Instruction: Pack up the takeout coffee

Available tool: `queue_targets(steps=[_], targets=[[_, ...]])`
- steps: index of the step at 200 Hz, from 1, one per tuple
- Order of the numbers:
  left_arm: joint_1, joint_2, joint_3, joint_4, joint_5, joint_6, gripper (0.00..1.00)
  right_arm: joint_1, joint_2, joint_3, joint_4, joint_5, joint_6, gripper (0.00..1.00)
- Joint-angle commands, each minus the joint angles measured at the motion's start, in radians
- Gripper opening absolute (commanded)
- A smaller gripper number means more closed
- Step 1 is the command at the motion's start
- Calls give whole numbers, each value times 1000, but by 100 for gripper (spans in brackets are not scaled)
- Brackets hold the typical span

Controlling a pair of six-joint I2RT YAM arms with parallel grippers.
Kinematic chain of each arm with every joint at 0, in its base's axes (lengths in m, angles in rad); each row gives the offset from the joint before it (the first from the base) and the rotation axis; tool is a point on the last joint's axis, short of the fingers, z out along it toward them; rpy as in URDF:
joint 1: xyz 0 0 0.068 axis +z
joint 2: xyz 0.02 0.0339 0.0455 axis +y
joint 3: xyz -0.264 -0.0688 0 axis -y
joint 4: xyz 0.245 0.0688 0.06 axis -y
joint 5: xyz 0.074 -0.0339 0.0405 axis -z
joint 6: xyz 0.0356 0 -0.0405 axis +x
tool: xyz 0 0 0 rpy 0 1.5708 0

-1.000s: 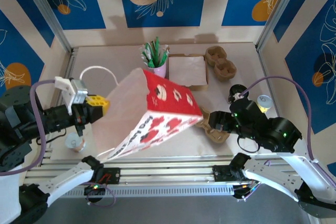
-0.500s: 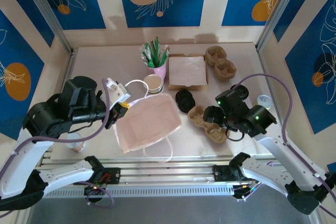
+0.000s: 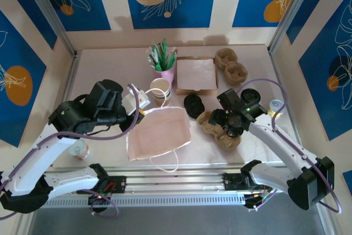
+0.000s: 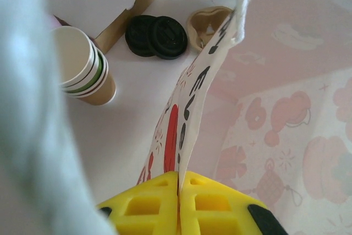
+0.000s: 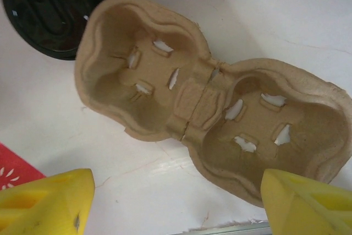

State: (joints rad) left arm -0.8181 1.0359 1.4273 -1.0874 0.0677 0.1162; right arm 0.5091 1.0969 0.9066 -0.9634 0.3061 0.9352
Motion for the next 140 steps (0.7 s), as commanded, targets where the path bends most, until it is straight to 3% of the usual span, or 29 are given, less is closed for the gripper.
queue_targets(steps=[1,131,140], targets=[[-12,31,2,39,-19,19,0,-6,20,-26,33,-24,38,78],[-10,178,31,46,-68,21,0,-8,188,-107,142,-9,57,74],[-11,184,34,46,-69,21,8,-7,200,-111,151,-11,57,74]])
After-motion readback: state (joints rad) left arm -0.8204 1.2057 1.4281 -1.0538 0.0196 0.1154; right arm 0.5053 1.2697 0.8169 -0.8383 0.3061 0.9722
